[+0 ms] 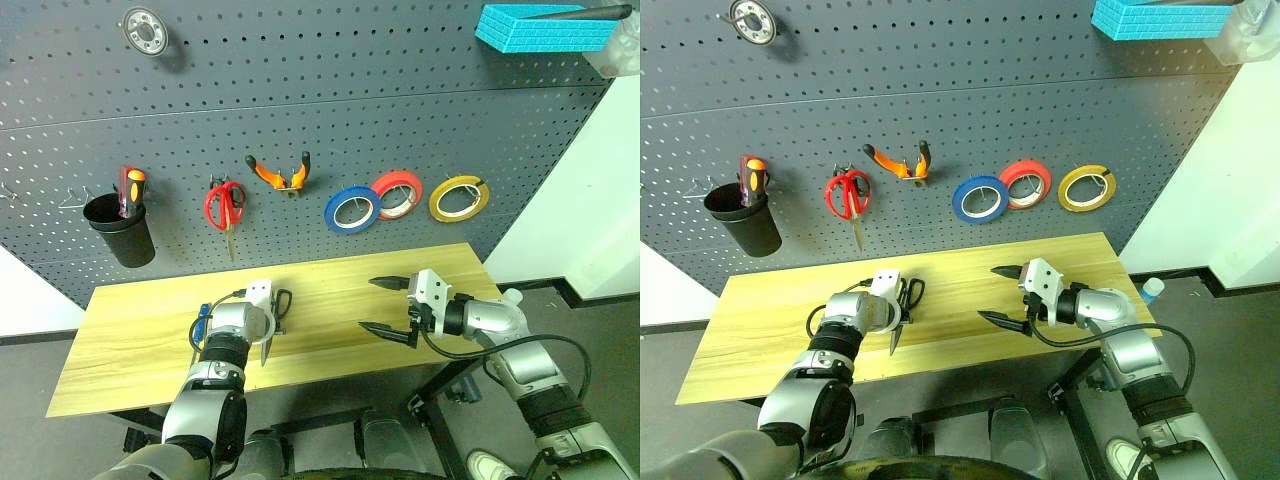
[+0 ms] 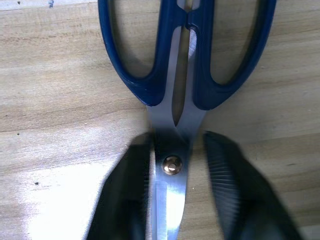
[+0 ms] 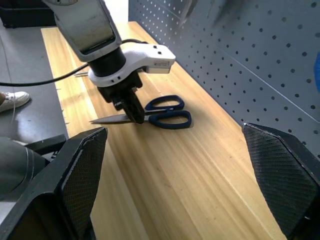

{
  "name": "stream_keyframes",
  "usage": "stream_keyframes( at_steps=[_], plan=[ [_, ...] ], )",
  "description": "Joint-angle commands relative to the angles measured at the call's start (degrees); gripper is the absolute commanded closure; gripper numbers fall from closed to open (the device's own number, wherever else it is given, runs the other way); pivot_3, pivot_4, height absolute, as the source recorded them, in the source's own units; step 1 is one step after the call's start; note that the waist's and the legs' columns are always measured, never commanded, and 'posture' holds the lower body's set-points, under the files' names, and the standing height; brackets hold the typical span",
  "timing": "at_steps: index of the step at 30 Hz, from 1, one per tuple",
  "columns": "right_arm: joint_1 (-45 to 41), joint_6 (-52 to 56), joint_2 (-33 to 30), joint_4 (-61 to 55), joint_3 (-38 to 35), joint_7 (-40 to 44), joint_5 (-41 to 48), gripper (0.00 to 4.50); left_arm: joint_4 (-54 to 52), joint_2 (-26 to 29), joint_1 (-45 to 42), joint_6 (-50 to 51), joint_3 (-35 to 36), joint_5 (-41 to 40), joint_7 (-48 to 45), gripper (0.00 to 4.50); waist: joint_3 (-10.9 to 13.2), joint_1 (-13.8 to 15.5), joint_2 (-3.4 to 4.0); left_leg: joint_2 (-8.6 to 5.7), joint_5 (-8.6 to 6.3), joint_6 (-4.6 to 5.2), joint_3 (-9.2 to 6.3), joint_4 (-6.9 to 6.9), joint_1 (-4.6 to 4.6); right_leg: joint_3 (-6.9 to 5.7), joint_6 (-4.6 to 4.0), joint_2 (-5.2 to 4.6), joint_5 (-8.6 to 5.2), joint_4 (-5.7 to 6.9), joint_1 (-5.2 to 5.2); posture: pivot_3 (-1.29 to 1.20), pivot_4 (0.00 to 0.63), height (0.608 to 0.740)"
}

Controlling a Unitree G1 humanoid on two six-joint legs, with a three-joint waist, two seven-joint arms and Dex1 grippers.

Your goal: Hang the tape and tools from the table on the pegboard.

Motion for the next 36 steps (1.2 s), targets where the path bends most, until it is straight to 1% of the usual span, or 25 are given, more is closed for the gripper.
stream_keyframes(
  at_steps=[1, 6, 9, 14, 17, 20, 22, 24, 27, 29, 32, 34, 36],
  plan=[
    [-0.83, -1.7, 0.6, -0.5, -1.82, -0.49, 0.27, 0.0, 0.87, 0.35, -1.14, -0.31, -0.04, 0.34, 0.89, 3.8, 0.0, 0.0, 0.0, 0.0, 0.0, 0.0, 0.0, 0.01, 0.01, 0.0, 0.0, 0.0, 0.0, 0.0, 0.01, -0.13, 0.0, 0.738],
    [-1.22, -2.4, 0.96, 0.28, -1.72, -0.67, 0.16, 0.0, 2.15, 0.41, -1.11, -1.59, -0.69, 0.74, 0.95, 3.81, -0.02, -0.08, -0.01, 0.0, -0.01, -0.01, 0.0, 0.03, 0.06, 0.0, 0.01, 0.0, 0.0, -0.01, 0.06, -0.12, 0.0, 0.738],
    [-1.14, -2.76, 1.22, 0.27, -1.7, -0.7, 0.1, 0.0, -1.24, 1.11, 0.08, -1.34, -2.12, 1.24, -0.06, 3.81, -0.02, -0.14, -0.01, 0.0, -0.01, -0.01, 0.0, 0.03, 0.06, 0.0, 0.01, 0.0, 0.0, -0.02, 0.08, -0.12, 0.0, 0.738],
    [-1.26, -2.57, 1.95, -0.06, -1.75, 0.05, 1.13, 0.0, -14.54, 3.73, 5.93, 3.23, -4.19, 1.11, -2.25, 3.81, -0.02, -0.94, -0.01, 0.0, -0.01, -0.01, 0.0, -0.05, 0.04, 0.0, 0.01, -0.01, 0.01, -0.03, 0.05, -0.11, 0.0, 0.738],
    [-1.71, -1.83, 2.6, -0.19, -1.82, 0.38, 2.09, 0.0, -19.56, 4.95, 8.75, 4.38, -5.28, 0.91, -3.61, 3.81, -0.02, -1.03, -0.01, 0.0, 0.0, -0.01, 0.0, -0.08, 0.03, 0.01, 0.02, -0.01, 0.01, -0.03, 0.02, -0.11, 0.0, 0.738],
    [-2.91, 1.17, 3.92, -1.47, -2.34, 1.83, 5.65, 0.0, -24.24, 6.56, 12.35, 5.61, -4.63, 0.34, -4.62, 3.81, -0.02, -1.11, -0.01, 0.0, 0.0, -0.01, -0.01, -0.05, 0.04, 0.01, 0.03, -0.01, 0.02, -0.01, 0.03, -0.1, 0.0, 0.738],
    [-3.56, 4.23, 4.46, -2.78, -2.61, 3.55, 8.65, 0.0, -26.1, 7.89, 14.73, 4.66, -5.23, 0.65, -5.74, 3.81, -0.02, -1.01, -0.01, 0.0, 0.0, -0.01, -0.01, -0.02, 0.04, 0.01, 0.02, -0.01, 0.02, 0.0, 0.04, -0.1, 0.0, 0.738],
    [-4.01, 6.42, 4.68, -3.84, -2.59, 4.39, 10.24, 0.0, -28.86, 9.39, 17.43, 1.74, -6.46, 0.51, -8.34, 3.81, -0.02, -1.08, -0.01, 0.0, -0.01, -0.01, -0.03, -0.01, 0.04, 0.01, 0.02, -0.01, 0.01, 0.0, 0.05, -0.1, 0.0, 0.738],
    [-4.2, 7.0, 4.66, -4.5, -2.19, 4.87, 9.9, 0.0, -32.96, 10.94, 21.26, -1.51, -7.16, -0.12, -11.24, 3.81, -0.02, -0.88, -0.01, 0.0, -0.01, -0.01, -0.03, -0.03, 0.02, 0.01, 0.02, -0.01, 0.01, 0.0, 0.02, -0.1, 0.0, 0.738],
    [-4.18, 7.13, 4.83, -4.82, -2.09, 5.0, 9.64, 0.0, -37.79, 13.47, 26.72, -6.17, -8.43, -0.12, -14.81, 3.81, -0.03, -0.86, 0.0, 0.01, -0.01, -0.02, -0.03, -0.05, 0.0, 0.01, 0.01, -0.02, 0.01, -0.01, 0.0, -0.1, 0.0, 0.738],
    [-4.19, 7.55, 5.19, -5.47, -2.16, 5.18, 9.9, 0.0, -43.73, 16.08, 33.1, -15.61, -7.78, -0.79, -18.93, 3.81, -0.02, -0.93, 0.0, 0.01, -0.06, -0.09, -0.03, -0.07, -0.02, 0.02, 0.0, -0.03, 0.0, -0.02, -0.05, -0.09, 0.0, 0.738],
    [-4.26, 7.68, 5.37, -5.7, -2.19, 5.37, 10.08, 0.0, -45.64, 17.12, 35.33, -19.77, -7.43, -1.1, -20.84, 3.81, -0.02, -0.82, 0.0, 0.01, -0.09, -0.14, -0.03, -0.07, -0.03, 0.02, -0.01, -0.03, 0.0, -0.02, -0.07, -0.09, 0.0, 0.738],
    [-4.81, 8.11, 5.91, -6.22, -2.12, 5.37, 10.45, 0.0, -48.74, 18.42, 38.65, -29.34, -5.92, -1.77, -23.82, 3.81, -0.02, -0.66, 0.0, 0.01, -0.17, -0.27, -0.02, 0.0, -0.06, 0.0, -0.02, -0.04, 0.0, -0.03, -0.08, -0.08, 0.0, 0.738]
  ],
)
